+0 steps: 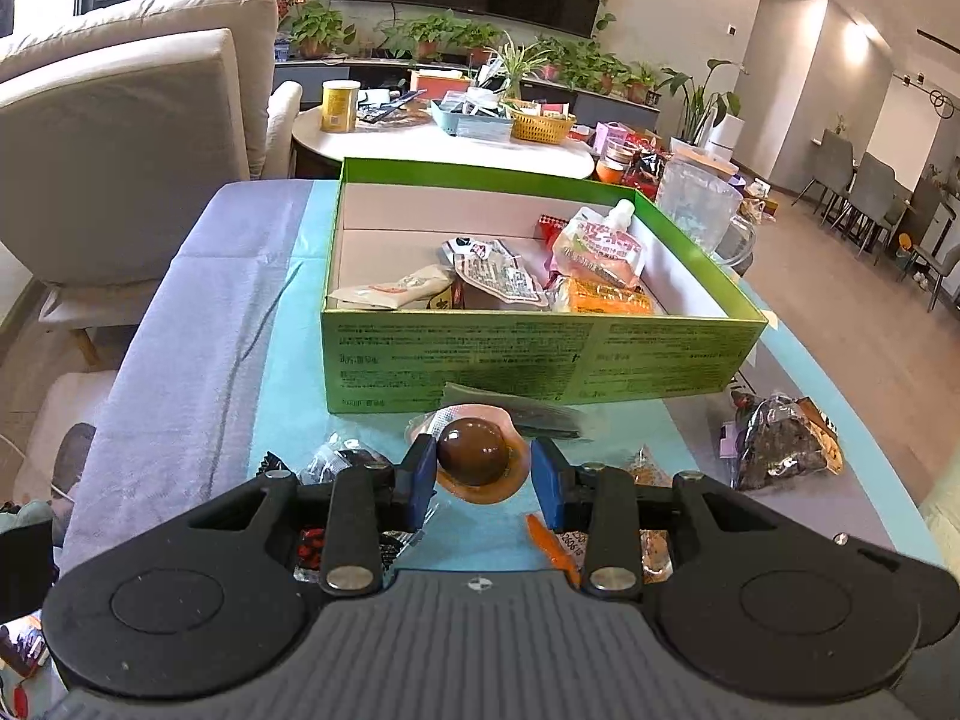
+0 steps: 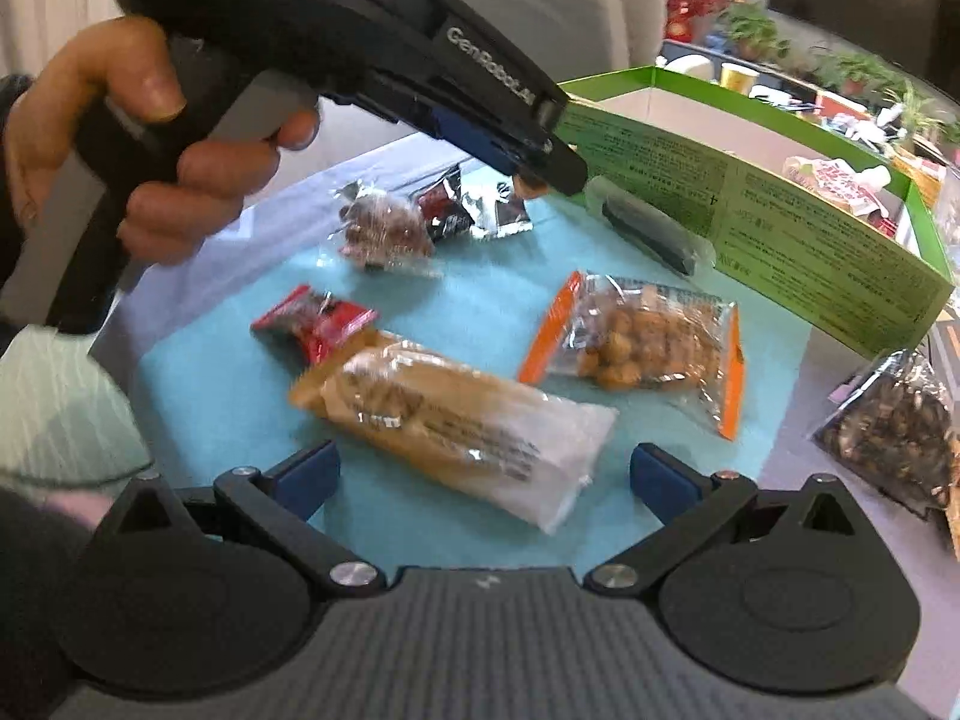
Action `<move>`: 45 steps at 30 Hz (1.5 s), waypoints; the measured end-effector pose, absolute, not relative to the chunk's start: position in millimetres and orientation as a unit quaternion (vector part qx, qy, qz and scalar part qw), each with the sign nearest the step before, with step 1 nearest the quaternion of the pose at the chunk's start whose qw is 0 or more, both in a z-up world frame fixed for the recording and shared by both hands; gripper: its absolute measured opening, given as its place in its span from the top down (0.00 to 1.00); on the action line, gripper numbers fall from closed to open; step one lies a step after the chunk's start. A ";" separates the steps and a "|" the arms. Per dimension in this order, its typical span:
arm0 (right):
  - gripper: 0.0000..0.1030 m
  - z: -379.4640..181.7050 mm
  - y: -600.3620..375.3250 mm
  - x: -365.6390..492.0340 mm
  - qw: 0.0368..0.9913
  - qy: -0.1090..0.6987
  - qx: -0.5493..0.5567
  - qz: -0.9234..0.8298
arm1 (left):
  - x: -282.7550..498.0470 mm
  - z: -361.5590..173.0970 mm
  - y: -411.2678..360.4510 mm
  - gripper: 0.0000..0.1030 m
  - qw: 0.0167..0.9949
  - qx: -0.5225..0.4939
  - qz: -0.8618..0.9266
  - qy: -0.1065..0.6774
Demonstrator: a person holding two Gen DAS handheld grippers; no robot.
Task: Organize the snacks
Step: 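Grasp the beige wrapped bar with the right gripper and lift it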
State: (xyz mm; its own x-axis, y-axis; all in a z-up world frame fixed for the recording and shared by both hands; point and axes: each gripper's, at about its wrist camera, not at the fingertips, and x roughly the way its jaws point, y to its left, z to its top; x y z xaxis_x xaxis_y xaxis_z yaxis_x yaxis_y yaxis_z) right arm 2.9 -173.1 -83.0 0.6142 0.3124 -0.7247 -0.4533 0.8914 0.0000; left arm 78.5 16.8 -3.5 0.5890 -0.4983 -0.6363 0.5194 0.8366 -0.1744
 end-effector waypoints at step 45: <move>0.53 -18.9 -238.6 18.5 0.930 0.342 0.071 0.118 | 71.6 26.2 7.8 0.69 0.902 0.012 -0.300 0.311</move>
State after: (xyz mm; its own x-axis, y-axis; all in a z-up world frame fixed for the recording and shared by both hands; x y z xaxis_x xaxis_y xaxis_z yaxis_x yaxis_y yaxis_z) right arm 18.5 -238.6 -18.9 0.7383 0.2683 -0.6188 -0.1714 0.9620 0.2126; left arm 71.6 7.8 26.2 0.6261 -0.5340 -0.5682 0.5496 0.8191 -0.1643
